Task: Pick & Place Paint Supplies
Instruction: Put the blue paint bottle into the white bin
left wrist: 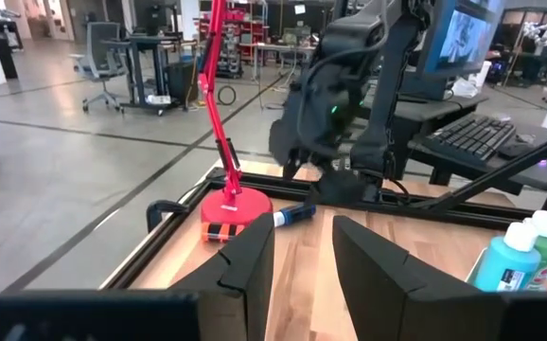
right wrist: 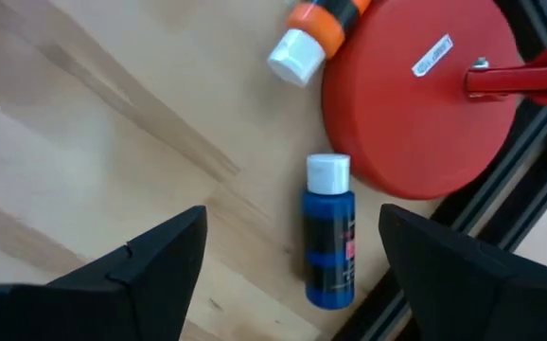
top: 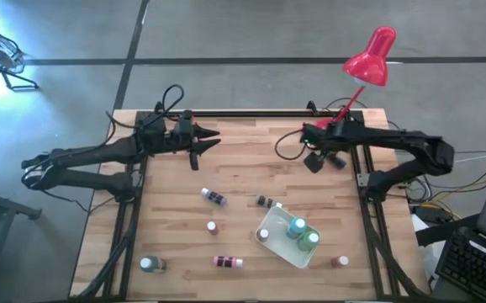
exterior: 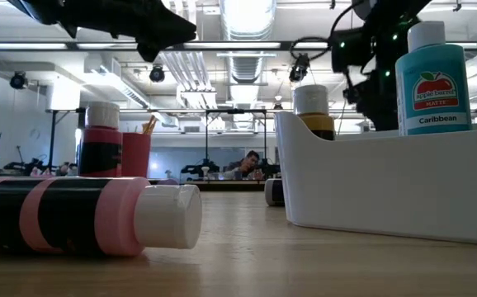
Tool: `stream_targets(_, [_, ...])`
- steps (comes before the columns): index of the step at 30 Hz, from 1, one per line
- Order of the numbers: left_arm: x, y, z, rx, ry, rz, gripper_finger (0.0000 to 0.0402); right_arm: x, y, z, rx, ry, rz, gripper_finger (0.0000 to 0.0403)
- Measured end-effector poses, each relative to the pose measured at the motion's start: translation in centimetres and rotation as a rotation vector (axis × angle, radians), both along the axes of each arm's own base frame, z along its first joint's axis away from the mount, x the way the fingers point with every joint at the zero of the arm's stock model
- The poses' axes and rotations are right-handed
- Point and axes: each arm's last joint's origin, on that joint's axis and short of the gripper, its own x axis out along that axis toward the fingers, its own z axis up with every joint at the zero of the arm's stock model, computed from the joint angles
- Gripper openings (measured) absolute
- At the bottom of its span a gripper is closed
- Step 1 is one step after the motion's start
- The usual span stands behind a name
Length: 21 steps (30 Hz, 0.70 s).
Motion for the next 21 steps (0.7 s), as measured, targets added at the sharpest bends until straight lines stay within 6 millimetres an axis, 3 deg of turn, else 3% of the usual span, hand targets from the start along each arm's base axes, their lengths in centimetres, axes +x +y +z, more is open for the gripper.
stream_targets(7, [0.0,0.0,0.0,-0.007,-0.001,0.000,0.0117,1.4,-1.2,-2.2,0.044,0.107,0.010,0.0303])
stream_targets(14, [0.0,0.0,-0.2,-0.018,0.012,-0.003,0.0117,1.6,-2.5,-3.7,0.095,0.164,-0.040,0.0286])
stream_targets(21, [0.0,0.0,-0.2,-0.018,0.013,-0.006,0.0117,1.3,-3.7,-4.9,0.132,0.201,-0.088,0.0302])
